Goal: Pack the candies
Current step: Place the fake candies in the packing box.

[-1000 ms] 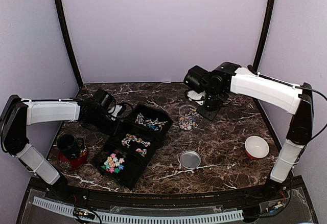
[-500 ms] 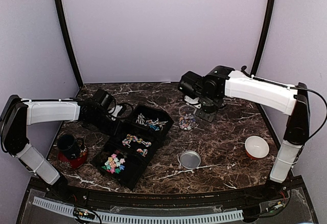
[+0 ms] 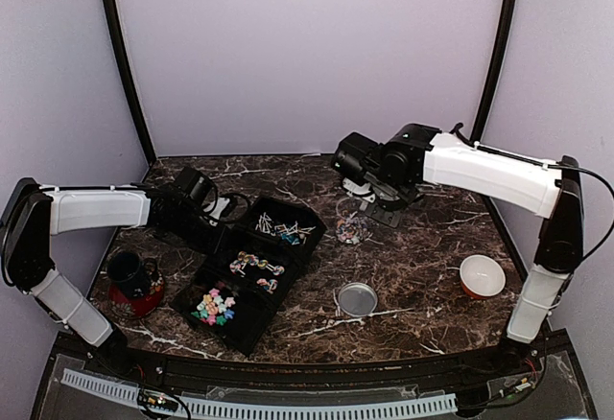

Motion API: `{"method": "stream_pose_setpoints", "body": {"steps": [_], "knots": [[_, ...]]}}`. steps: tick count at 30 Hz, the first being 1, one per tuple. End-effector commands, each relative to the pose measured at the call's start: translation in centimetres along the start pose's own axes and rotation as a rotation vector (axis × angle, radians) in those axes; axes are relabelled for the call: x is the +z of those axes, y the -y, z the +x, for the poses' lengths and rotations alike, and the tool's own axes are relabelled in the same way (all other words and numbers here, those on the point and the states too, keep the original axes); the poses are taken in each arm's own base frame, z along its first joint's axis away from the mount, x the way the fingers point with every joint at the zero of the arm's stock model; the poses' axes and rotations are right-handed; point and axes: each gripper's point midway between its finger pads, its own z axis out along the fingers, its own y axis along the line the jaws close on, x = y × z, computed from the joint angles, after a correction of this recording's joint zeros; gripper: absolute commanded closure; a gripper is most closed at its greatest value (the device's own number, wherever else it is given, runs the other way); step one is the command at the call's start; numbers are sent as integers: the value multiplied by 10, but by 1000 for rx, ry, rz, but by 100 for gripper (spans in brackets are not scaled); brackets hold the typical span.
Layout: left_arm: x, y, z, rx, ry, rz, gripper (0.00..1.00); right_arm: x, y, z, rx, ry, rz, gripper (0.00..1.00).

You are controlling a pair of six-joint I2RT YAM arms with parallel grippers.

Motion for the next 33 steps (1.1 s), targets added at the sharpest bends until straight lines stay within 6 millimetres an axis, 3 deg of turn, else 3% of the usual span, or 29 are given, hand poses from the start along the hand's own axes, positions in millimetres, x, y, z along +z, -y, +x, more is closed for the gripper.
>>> {"method": "stream_pose_setpoints", "body": {"steps": [1, 10, 20, 25, 33], "knots": [[-30, 26, -41, 33, 152, 97, 100, -34, 2, -20, 107, 162, -102, 100], [-24, 23, -37, 72, 113, 76, 100, -74, -30, -55, 106, 349, -336, 100], [-20, 25, -23, 109, 40, 62, 100, -77, -77, -70, -60, 301, -370, 100], [-19, 43, -13, 73, 23, 179, 100, -83, -72, -79, -33, 346, -347, 100], [-6, 60, 20, -38, -39, 353, 100, -115, -45, -92, 148, 549, -329, 100]]}}
